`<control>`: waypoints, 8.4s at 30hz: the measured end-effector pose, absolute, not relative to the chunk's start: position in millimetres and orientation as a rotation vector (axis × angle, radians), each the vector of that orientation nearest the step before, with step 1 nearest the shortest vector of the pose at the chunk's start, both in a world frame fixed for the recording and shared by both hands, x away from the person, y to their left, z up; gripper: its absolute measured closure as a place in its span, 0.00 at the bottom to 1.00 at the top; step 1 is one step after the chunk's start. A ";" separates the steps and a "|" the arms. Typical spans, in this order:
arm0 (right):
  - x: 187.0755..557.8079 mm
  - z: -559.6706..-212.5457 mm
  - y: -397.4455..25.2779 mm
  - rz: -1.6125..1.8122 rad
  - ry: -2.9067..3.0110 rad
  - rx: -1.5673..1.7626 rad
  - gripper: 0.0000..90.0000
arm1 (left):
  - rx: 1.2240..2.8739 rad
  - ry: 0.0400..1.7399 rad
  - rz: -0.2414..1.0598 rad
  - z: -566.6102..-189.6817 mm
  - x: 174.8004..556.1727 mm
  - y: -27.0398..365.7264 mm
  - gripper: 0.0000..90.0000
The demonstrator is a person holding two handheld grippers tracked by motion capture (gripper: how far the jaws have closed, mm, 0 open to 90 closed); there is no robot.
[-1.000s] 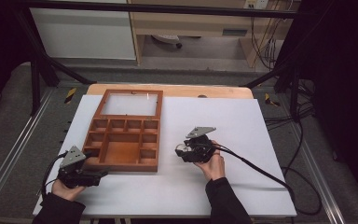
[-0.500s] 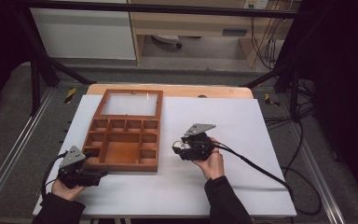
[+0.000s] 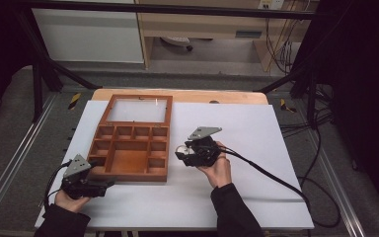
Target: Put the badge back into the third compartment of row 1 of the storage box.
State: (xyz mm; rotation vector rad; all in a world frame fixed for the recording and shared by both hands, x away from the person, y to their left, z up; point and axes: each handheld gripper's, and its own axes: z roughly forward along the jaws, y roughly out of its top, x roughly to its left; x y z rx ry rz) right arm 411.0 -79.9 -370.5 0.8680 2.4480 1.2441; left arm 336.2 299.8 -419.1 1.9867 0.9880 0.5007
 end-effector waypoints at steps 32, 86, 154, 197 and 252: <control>433.5 -360.0 -29.8 1.279 2.454 0.857 0.52 | 1.985 0.988 0.500 -418.6 336.0 300.4 0.05; 495.3 -370.6 39.8 1.283 2.438 0.915 0.52 | 1.988 0.986 0.497 -419.2 336.1 300.9 0.05; 509.8 -395.7 62.0 1.208 2.473 0.891 0.38 | 1.990 0.986 0.494 -419.3 336.2 301.4 0.05; 435.8 -360.3 -100.6 1.186 2.362 1.038 0.02 | 2.000 0.992 0.499 -420.4 336.4 299.2 0.05; 352.5 -438.7 -259.1 1.224 2.284 1.223 0.01 | 2.018 0.984 0.497 -421.9 336.5 296.4 0.05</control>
